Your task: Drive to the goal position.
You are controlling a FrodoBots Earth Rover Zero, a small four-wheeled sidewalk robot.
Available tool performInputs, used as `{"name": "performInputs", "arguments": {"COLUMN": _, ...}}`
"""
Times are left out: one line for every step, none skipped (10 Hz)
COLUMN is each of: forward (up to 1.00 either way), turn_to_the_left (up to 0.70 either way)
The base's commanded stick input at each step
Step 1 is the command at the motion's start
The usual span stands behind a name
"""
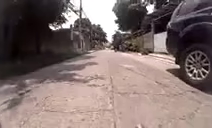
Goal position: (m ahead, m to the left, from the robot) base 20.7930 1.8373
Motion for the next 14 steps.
{"name": "performInputs", "arguments": {"forward": 1.0, "turn_to_the_left": 0.03}}
{"name": "performInputs", "arguments": {"forward": 1.0, "turn_to_the_left": 0.03}}
{"name": "performInputs", "arguments": {"forward": 1.0, "turn_to_the_left": 0.03}}
{"name": "performInputs", "arguments": {"forward": 1.0, "turn_to_the_left": 0.03}}
{"name": "performInputs", "arguments": {"forward": 1.0, "turn_to_the_left": 0.03}}
{"name": "performInputs", "arguments": {"forward": 1.0, "turn_to_the_left": 0.03}}
{"name": "performInputs", "arguments": {"forward": 1.0, "turn_to_the_left": 0.03}}
{"name": "performInputs", "arguments": {"forward": 1.0, "turn_to_the_left": 0.03}}
{"name": "performInputs", "arguments": {"forward": 1.0, "turn_to_the_left": 0.03}}
{"name": "performInputs", "arguments": {"forward": 1.0, "turn_to_the_left": 0.03}}
{"name": "performInputs", "arguments": {"forward": 1.0, "turn_to_the_left": 0.03}}
{"name": "performInputs", "arguments": {"forward": 1.0, "turn_to_the_left": 0.03}}
{"name": "performInputs", "arguments": {"forward": 1.0, "turn_to_the_left": 0.03}}
{"name": "performInputs", "arguments": {"forward": 1.0, "turn_to_the_left": 0.03}}
